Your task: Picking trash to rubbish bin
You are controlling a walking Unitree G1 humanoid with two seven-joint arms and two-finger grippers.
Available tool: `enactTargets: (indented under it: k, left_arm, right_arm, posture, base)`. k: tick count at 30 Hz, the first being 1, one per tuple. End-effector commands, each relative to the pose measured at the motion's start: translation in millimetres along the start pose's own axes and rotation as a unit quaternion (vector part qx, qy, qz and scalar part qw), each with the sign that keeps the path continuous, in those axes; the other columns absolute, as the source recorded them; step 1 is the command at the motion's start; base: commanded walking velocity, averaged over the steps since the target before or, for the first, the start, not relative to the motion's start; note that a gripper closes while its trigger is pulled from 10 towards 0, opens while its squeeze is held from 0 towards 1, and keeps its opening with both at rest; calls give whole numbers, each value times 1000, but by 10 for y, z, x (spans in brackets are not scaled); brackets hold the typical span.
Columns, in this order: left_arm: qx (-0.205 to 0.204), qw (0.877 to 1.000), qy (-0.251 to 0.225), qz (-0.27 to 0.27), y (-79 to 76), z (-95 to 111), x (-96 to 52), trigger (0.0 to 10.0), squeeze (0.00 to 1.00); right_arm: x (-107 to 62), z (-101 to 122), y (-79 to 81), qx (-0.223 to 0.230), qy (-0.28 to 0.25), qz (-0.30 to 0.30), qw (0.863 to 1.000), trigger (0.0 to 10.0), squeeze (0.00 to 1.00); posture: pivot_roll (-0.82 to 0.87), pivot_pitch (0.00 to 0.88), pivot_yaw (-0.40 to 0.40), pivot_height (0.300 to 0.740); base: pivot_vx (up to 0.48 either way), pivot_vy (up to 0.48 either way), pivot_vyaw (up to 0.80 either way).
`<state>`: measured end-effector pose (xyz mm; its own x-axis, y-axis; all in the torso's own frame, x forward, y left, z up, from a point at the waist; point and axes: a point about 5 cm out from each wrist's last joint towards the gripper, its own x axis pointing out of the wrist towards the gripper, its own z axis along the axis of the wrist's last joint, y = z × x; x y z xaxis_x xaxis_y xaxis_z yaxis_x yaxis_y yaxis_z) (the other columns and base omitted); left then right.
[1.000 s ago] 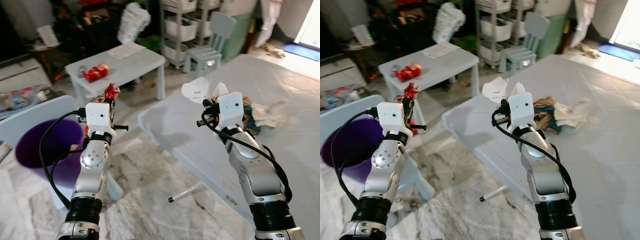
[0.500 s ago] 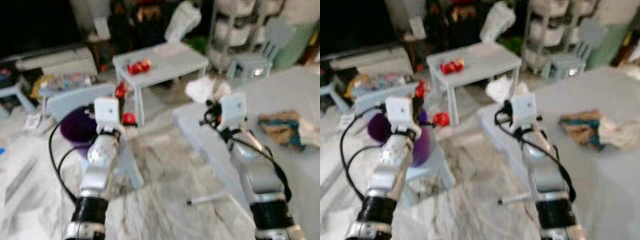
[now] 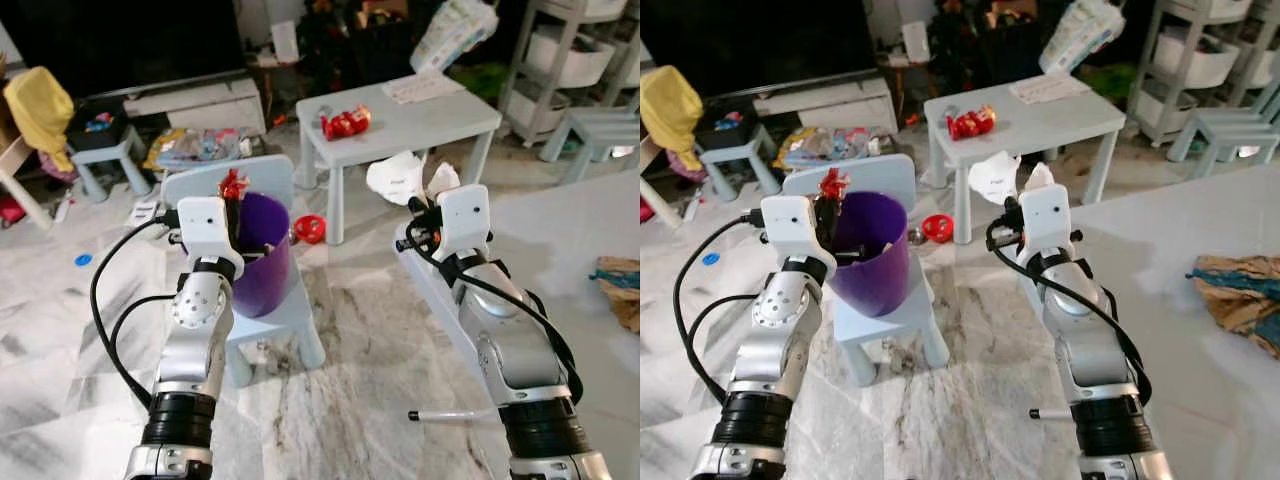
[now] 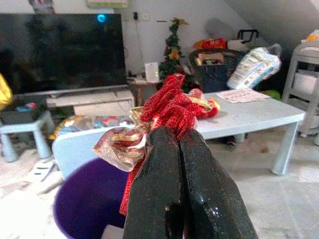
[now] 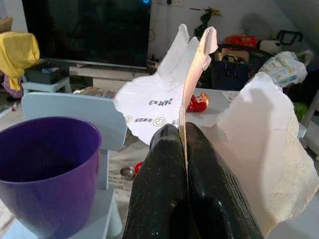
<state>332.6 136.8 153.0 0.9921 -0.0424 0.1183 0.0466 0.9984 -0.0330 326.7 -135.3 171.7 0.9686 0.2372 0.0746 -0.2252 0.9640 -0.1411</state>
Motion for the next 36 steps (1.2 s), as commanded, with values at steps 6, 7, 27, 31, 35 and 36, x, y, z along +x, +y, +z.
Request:
enactTargets:
  k: [6,7,27,31,35,36]
  left_arm:
    - [5,1000,5,5,104,10,-10,0,0]
    - [5,1000,7,6,108,11,-8,0,0]
    - [-18,1000,5,-14,17,15,-2,0,0]
    - [-23,1000,8,-15,11,8,-4,0,0]
    - [-25,1000,9,-15,10,1,-6,0,0]
    - [-26,999,10,-15,10,-1,-6,0,0]
  right_arm:
    - [22,28,40,3,-7,7,1000,10000,0]
    - [20,26,47,1,-6,9,1000,10000,0]
    - [19,44,45,8,-13,11,1000,10000,0]
    - [18,45,47,8,-14,13,1000,10000,0]
    - [16,43,47,8,-13,14,1000,10000,0]
    - [16,43,49,8,-13,15,1000,10000,0]
  posture:
    - [-29,0,23,740]
    - [-29,0,23,740]
    - [-37,0,17,740]
    - [-39,0,18,740]
    - [-39,0,17,740]
    - [-39,0,17,740]
  base:
    - [0,0,800]
    - [0,0,800]
    - [64,0,360]
    - [366,0,0]
    - [396,0,0]
    - [401,0,0]
